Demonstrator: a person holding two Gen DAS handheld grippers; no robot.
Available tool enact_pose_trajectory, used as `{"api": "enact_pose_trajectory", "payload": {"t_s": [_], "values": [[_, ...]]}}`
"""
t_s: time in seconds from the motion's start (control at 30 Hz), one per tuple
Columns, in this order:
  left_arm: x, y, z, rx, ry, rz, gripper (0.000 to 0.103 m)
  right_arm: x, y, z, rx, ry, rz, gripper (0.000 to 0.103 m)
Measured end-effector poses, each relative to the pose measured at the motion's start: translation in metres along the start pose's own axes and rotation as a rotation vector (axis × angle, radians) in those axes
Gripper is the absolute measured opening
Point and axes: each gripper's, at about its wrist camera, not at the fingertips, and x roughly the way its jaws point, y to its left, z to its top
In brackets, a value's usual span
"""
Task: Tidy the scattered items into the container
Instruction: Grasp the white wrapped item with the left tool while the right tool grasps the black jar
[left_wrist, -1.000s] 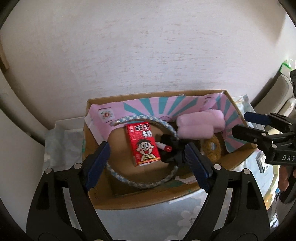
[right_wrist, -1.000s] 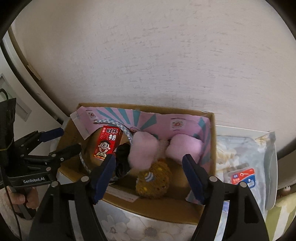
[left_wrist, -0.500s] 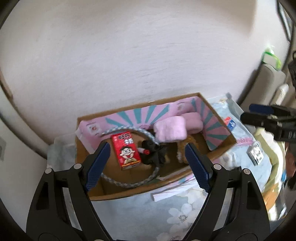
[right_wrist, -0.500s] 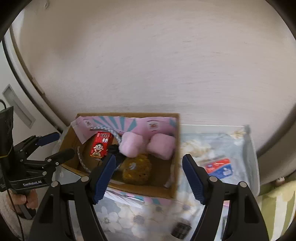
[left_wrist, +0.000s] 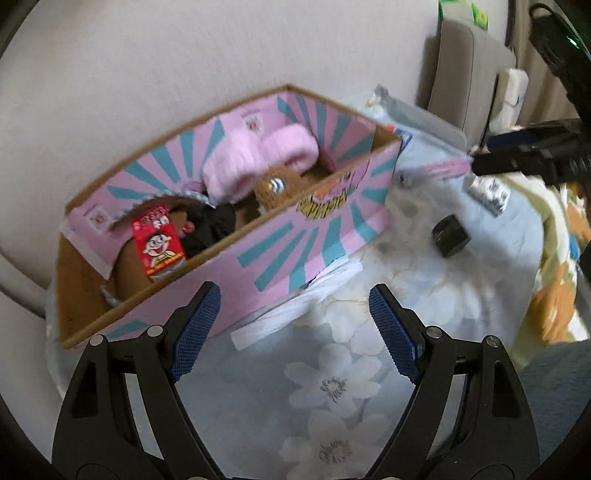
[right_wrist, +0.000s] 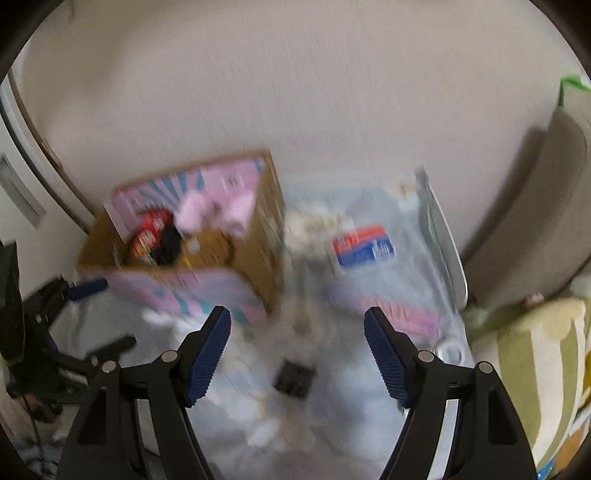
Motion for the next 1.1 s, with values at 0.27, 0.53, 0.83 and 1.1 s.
{"api": "enact_pose_trajectory", "payload": {"t_s": [0.27, 0.53, 0.83, 1.1], "values": [[0.036, -0.015, -0.008, 0.129, 0.061, -0.017, 0.082, 0.034, -0.003, -0.040, -0.046, 0.098, -0.041, 0.071], [0.051, -0.015, -0.013, 0.110, 0.094, -0.068, 0.081, 0.065, 0.006, -0.050, -0.044, 0.163, -0.053, 0.071], [0.063, -0.004, -0.019, 0.078, 0.139, -0.080, 0.029, 0.081, 0.013, -0.056, -0.049, 0.169, -0.134, 0.071], [0.061, -0.001, -0.023, 0.081, 0.141, -0.075, 0.016, 0.087, 0.014, -0.064, -0.056, 0.169, -0.140, 0.042]]}}
